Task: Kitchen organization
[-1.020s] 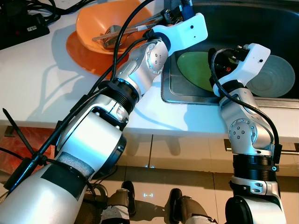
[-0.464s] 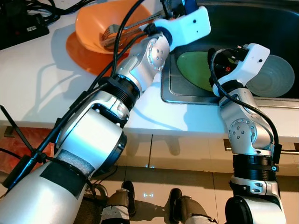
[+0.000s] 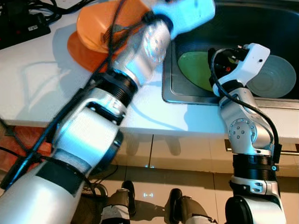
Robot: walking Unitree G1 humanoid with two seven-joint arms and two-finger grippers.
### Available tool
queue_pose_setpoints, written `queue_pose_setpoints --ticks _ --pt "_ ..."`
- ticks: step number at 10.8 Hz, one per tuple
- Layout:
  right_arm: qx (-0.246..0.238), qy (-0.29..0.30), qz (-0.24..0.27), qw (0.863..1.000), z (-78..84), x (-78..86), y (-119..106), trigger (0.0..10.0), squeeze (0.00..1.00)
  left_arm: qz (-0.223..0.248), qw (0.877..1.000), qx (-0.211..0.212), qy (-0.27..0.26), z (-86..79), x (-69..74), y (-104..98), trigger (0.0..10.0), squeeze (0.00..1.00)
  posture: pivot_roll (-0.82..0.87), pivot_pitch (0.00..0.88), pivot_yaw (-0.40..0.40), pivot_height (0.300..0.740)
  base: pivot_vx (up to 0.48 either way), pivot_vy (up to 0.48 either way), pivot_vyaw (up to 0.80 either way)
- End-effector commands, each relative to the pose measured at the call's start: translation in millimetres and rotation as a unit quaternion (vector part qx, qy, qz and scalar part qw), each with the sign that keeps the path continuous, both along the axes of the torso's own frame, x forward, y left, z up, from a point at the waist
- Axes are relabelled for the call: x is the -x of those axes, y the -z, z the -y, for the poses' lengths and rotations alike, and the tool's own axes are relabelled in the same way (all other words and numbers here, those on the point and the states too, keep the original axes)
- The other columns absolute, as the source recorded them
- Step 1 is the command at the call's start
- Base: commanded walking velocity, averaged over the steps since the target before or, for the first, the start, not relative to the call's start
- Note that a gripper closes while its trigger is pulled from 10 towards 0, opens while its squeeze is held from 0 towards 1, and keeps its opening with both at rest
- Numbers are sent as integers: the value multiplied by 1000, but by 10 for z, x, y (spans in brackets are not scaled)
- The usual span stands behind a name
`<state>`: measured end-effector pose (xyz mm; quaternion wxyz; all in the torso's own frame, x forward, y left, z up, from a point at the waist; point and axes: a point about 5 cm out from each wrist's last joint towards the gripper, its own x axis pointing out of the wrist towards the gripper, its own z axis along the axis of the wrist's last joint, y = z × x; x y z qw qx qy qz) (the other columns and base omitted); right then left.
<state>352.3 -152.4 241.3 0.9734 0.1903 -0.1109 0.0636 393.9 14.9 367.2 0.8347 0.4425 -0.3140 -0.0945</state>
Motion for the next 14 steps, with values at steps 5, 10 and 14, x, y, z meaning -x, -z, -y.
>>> queue_pose_setpoints --ticks 5,10,14 --pt "0 -5 6 1000 -10 -66 -19 10000 0 70 995 76 6 -217 179 -434 10000 0 42 255 -5 740 0 0 0" --pt "3 -12 17 1000 -27 -128 -66 10000 0 -12 906 360 222 -483 451 -526 10000 0 46 218 -19 740 0 0 0" --pt "9 -14 21 1000 -18 -140 -65 10000 0 17 844 415 339 -615 733 -743 10000 0 51 209 -20 740 0 0 0"
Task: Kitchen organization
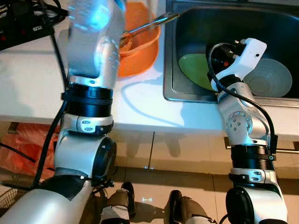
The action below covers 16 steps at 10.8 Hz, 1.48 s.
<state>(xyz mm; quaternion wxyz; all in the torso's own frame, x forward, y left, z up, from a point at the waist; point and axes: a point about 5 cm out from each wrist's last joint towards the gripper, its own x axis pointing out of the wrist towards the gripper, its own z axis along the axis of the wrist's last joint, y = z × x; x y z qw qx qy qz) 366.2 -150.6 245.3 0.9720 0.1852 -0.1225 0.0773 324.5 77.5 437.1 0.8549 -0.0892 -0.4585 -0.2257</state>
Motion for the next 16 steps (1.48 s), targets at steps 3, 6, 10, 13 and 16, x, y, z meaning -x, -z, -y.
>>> queue_pose_setpoints --ticks 3,6,10,13,16 --pt "3 -2 9 1000 1 -5 -16 10000 0 27 997 17 66 48 117 -57 10000 0 45 203 -18 740 0 0 0" --pt "2 -8 23 1000 -11 9 -66 10000 0 -7 993 32 114 116 84 -8 10000 0 38 201 -16 740 0 0 0" --pt "4 -9 30 1000 -9 23 -98 10000 0 -101 985 17 135 307 -129 599 10000 0 31 204 -9 740 0 0 0" --pt "12 -6 37 999 4 33 -138 10000 0 -111 983 28 144 345 -166 670 10000 0 26 204 -7 740 0 0 0" --pt "11 -8 43 999 5 40 -176 10000 0 -128 980 52 142 371 -268 766 10000 0 18 209 -7 740 0 0 0"
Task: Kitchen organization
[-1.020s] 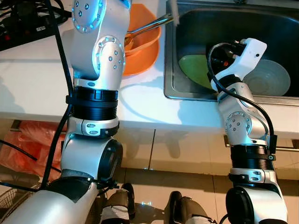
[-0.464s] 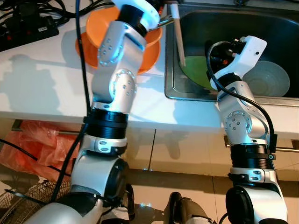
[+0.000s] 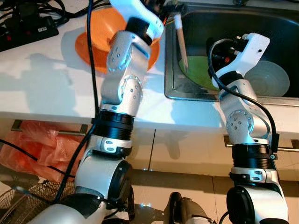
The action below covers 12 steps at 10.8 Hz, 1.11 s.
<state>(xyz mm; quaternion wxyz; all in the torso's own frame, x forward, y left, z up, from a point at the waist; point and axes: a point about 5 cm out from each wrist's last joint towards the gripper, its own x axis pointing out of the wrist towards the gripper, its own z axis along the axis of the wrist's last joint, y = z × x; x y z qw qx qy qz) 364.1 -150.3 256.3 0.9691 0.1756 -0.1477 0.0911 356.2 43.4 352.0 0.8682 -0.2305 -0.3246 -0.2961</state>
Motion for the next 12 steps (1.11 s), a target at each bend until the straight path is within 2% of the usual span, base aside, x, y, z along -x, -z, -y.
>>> queue_pose_setpoints --ticks 1,2,3,4,6,7,8,10,12 --pt "10 -1 20 1000 10 26 -90 10000 0 9 1000 3 7 62 0 -39 10000 0 6 208 -7 740 0 0 0" --pt "12 -2 23 1000 12 33 -108 10000 0 2 1000 6 9 85 -28 -13 10000 0 1 207 -7 740 0 0 0" --pt "13 -2 26 1000 19 43 -120 10000 310 -7 1000 9 12 117 -70 43 10000 0 -5 203 -7 740 0 0 0" --pt "12 -4 27 1000 28 51 -122 10000 1000 -18 1000 8 15 139 -101 107 10000 0 -9 197 -5 740 0 0 0" --pt "21 -17 29 999 7 78 -126 10000 1000 -31 999 9 21 184 -149 189 10000 0 -16 184 -2 740 0 0 0" --pt "40 -36 30 998 -37 110 -118 10000 0 -32 999 9 25 214 -160 200 10000 0 -18 183 -3 740 0 0 0" --pt "57 -49 27 997 -57 125 -104 10000 0 -31 999 5 26 232 -161 201 10000 0 -20 189 -4 740 0 0 0" --pt "112 -112 8 987 -162 201 9 10000 0 -30 999 2 30 265 -175 194 10000 0 -22 204 -2 740 0 0 0" --pt "124 -142 3 982 -223 251 50 10000 0 -22 999 2 31 281 -184 149 10000 0 -23 209 1 740 0 0 0"
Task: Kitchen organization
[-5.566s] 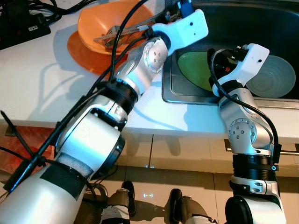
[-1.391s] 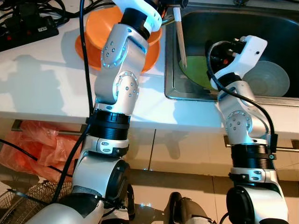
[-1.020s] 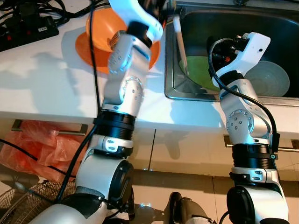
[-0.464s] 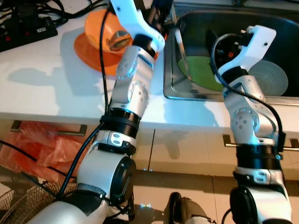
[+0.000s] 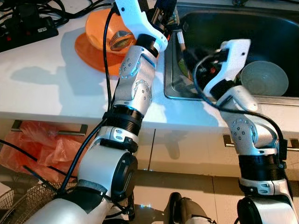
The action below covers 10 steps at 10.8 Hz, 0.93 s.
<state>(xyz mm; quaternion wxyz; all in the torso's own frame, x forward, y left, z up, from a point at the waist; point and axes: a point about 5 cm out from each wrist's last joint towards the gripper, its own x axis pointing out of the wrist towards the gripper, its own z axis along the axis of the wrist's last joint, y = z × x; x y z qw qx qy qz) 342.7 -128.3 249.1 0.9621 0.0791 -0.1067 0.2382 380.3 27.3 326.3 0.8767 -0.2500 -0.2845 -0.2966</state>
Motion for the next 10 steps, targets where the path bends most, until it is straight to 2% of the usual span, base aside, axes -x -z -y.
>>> queue_pose_setpoints --ticks 1,4,10 --pt "6 -11 6 1000 -7 43 -24 10000 0 24 1000 -3 19 131 58 -119 10000 0 -26 211 2 740 0 0 0" --pt "9 -24 -2 1000 -15 74 -9 10000 0 25 999 -11 26 190 57 -108 10000 0 -30 216 4 740 0 0 0" --pt "2 18 -16 1000 -23 -5 74 10000 0 30 997 -22 60 289 96 -119 10000 0 -9 217 4 740 0 0 0"
